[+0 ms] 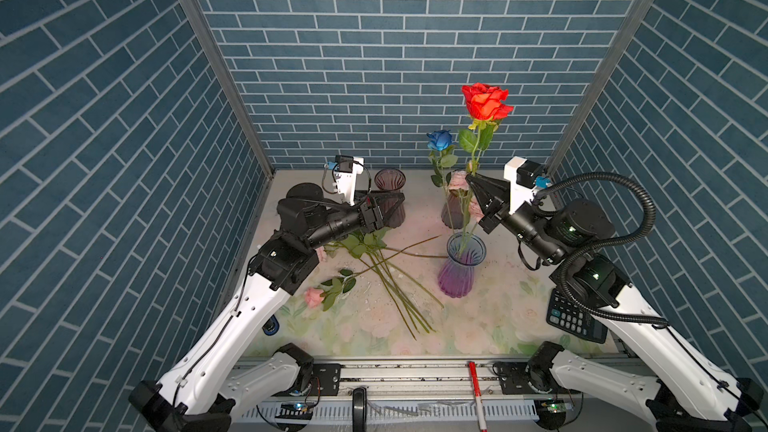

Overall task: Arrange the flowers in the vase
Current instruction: 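Close the right gripper on the red rose stem and open the left gripper, then lower the red rose into the blue-purple vase with the right gripper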

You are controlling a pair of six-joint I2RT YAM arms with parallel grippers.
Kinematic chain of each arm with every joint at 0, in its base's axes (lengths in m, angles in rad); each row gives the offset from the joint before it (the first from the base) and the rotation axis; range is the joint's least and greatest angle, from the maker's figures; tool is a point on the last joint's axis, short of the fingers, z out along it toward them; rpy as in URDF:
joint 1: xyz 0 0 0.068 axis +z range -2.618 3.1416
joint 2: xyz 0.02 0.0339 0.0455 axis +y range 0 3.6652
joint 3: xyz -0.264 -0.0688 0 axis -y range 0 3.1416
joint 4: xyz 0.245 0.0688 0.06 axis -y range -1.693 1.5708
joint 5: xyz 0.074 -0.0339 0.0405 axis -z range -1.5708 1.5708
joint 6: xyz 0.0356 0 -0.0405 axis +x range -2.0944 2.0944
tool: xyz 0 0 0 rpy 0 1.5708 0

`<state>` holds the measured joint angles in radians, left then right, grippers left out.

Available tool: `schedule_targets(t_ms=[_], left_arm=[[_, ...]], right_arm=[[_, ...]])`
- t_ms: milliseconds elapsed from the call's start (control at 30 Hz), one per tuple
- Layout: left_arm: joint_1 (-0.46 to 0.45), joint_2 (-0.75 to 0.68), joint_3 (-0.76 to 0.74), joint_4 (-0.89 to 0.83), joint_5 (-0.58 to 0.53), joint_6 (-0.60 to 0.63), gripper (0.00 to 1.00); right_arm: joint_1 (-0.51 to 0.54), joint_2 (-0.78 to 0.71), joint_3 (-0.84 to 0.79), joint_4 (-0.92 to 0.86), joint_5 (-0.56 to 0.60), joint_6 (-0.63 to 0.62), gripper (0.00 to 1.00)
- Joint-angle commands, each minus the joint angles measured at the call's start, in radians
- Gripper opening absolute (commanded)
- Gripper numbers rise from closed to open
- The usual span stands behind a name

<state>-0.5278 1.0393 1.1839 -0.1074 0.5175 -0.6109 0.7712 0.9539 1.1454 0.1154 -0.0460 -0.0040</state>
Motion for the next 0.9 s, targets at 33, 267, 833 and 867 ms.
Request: schedule_targets(t_ms=[33,267,833,867], left_arm=[[0.004,0.0,-0.028,0.035,0.003,-0.023,0.58],[0.006,-0.011,-0.05,0.036,0.001,-0.025,0.57],[0.008,-0.006,-0.076,0.064,-0.001,-0.045,0.57],[0.008,-0.005,-0.078,0.064,0.0,-0.045,0.57]], right_arm=[[-0.003,-0.011,-0.122,0.303,0.173,0.059,0.0],[-0.003,-0.056,-0.269,0.454,0.347,0.197,0.0],[0.032,-0.201,-0.369,0.236,0.496,0.341,0.0],[0.036,-0.208,-0.377,0.234,0.508,0.347,0.0]])
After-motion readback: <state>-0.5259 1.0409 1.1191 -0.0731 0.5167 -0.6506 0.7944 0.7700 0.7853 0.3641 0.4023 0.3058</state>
